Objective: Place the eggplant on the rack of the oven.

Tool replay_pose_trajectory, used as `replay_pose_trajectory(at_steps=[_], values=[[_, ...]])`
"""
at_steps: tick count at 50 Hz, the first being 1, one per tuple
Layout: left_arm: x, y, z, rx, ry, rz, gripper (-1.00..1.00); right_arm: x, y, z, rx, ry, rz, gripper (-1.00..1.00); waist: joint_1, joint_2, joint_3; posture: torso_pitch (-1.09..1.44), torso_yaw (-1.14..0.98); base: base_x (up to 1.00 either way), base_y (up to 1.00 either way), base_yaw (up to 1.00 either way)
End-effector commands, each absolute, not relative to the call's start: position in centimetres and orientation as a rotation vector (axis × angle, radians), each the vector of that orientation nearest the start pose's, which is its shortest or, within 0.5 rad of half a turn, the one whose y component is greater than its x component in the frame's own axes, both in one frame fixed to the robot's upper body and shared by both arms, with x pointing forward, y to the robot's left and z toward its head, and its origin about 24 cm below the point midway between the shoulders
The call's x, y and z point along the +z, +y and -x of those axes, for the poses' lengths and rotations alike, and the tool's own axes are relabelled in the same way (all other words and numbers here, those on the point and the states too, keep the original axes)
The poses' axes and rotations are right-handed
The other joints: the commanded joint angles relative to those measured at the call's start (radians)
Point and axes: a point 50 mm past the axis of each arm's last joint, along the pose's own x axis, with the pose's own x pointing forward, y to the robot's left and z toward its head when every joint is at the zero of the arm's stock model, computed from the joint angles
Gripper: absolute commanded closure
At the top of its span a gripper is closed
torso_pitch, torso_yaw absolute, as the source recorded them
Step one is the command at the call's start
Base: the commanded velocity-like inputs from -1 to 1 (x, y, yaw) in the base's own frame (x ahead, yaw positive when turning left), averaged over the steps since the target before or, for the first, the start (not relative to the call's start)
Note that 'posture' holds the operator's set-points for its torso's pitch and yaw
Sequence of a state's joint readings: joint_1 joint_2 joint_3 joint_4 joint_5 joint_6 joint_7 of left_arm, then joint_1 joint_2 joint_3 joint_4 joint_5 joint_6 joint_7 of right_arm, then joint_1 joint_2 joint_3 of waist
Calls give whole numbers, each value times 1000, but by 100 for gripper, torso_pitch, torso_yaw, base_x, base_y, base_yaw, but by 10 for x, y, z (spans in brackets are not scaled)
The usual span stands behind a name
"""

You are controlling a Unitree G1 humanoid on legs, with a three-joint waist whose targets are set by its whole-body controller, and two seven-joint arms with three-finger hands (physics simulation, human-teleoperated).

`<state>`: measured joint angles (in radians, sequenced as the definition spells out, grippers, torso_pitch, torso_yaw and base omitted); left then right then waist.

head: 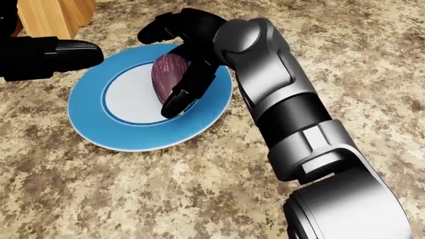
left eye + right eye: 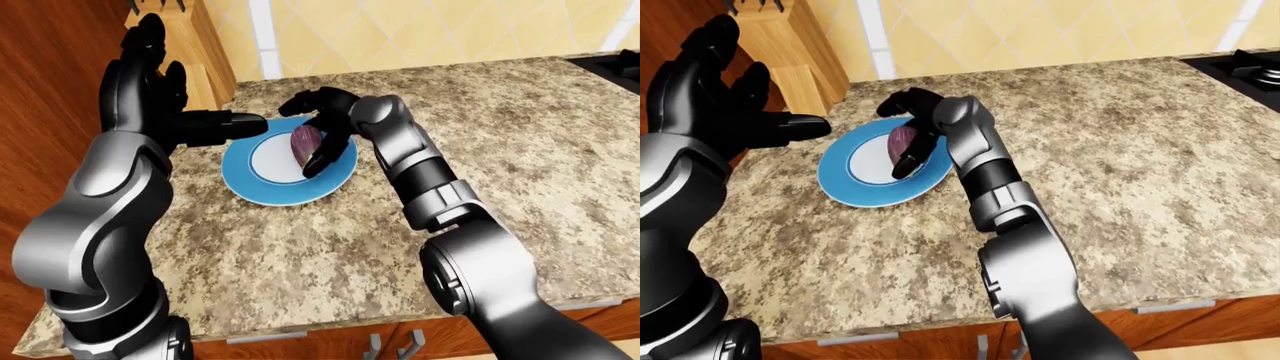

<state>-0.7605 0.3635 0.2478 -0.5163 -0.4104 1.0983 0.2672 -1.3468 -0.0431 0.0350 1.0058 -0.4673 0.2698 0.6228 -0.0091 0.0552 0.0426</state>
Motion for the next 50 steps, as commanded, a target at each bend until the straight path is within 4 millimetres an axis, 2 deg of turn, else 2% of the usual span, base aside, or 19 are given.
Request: replay_pose_trajectory(at_steps=[1,3,4,7,10,12,14,17,19,22,31,38,44,50], values=[[294,186,-283,106,-292,-11,-100,249,-31,-408,702,28,727,-55,-3,3,-27,0,0,0,0,0],[294,186,-283,106,-291,-12,-100,251,-31,-408,700,23,728,-39,-3,3,-28,0,0,0,0,0],[294,186,-283,106,-292,-11,-100,252,-30,-408,700,20,728,-17,-3,3,-28,0,0,0,0,0],[294,186,-283,106,-291,-11,-100,255,-29,-408,700,12,728,-15,-3,4,-27,0,0,0,0,0],[294,186,-283,106,-291,-11,-100,259,-28,-408,693,0,730,8,-3,5,-27,0,0,0,0,0],[294,186,-283,105,-291,-11,-100,261,-28,-409,691,-4,730,7,-3,5,-27,0,0,0,0,0],[293,185,-283,103,-290,-12,-100,261,-28,-409,688,-8,729,15,-3,6,-26,0,0,0,0,0],[294,185,-283,104,-290,-12,-100,265,-27,-409,675,-26,736,46,-3,6,-26,0,0,0,0,0],[293,185,-283,103,-289,-12,-100,270,-26,-409,667,-40,729,57,-3,6,-26,0,0,0,0,0],[293,185,-283,103,-290,-12,-100,281,-24,-408,651,-74,713,100,-4,7,-26,0,0,0,0,0],[293,185,-282,102,-291,-12,-100,301,-22,-406,610,-123,664,100,-4,7,-22,0,0,0,0,0],[293,184,-282,99,-291,-14,-100,322,-30,-406,527,-150,581,100,-2,4,-21,0,0,0,0,0],[295,183,-281,98,-297,-9,-100,329,-37,-406,487,-147,526,100,-2,4,-19,0,0,0,0,0],[295,183,-280,98,-299,-10,-100,335,-54,-409,407,-140,461,100,0,0,-19,0,0,0,0,0]])
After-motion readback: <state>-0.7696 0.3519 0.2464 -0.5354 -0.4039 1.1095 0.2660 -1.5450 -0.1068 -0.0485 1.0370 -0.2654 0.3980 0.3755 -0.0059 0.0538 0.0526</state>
